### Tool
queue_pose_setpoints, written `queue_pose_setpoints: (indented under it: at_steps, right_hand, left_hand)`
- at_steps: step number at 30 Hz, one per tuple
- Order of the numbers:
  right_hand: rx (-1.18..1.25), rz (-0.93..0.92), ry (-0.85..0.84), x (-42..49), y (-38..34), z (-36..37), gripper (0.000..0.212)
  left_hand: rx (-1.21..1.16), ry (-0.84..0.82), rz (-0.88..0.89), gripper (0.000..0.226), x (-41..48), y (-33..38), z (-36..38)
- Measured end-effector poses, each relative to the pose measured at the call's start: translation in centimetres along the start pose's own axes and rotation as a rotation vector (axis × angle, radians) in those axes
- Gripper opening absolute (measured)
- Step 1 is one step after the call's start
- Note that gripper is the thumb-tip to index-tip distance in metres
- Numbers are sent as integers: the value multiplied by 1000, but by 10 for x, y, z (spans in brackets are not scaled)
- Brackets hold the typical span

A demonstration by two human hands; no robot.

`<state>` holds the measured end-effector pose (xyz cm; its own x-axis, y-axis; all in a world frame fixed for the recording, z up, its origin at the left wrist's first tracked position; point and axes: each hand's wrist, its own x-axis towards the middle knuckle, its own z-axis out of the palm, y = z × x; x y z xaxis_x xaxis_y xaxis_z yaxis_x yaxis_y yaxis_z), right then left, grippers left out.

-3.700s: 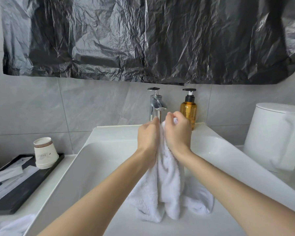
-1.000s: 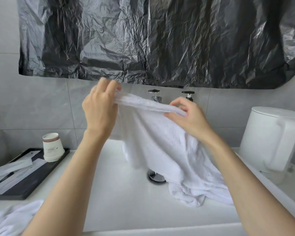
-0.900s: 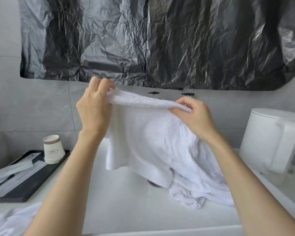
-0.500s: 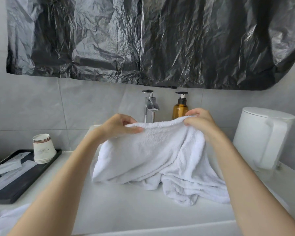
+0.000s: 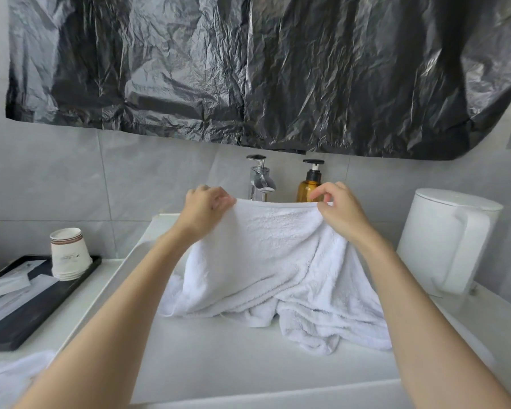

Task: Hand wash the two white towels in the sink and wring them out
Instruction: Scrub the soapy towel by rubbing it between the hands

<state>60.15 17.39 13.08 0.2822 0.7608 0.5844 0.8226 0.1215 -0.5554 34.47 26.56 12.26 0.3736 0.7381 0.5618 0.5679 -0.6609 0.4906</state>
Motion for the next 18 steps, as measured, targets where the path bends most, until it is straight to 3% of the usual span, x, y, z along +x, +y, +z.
queue_pose_setpoints:
  at_steps: [3,5,10,13,18]
  right_hand:
    - [-67,33,-60,0,9,2,36]
    - [-106,6,-33,-1,9,2,35]
    - [183,-164,129,9,-42,13,24]
    - [137,-300,87,30,-74,22,32]
    - [-1,-338,36,54,-83,35,31]
  left_hand:
    - [-497,-78,-148,18,-7,11,8]
    - [-631,-119,-203,22,-11,16,15]
    - [-739,-182,-243,25,-16,26,26]
    - [-764,-202,-246,25,-18,29,29]
    - [-814,-203,-309,27,-17,28,27]
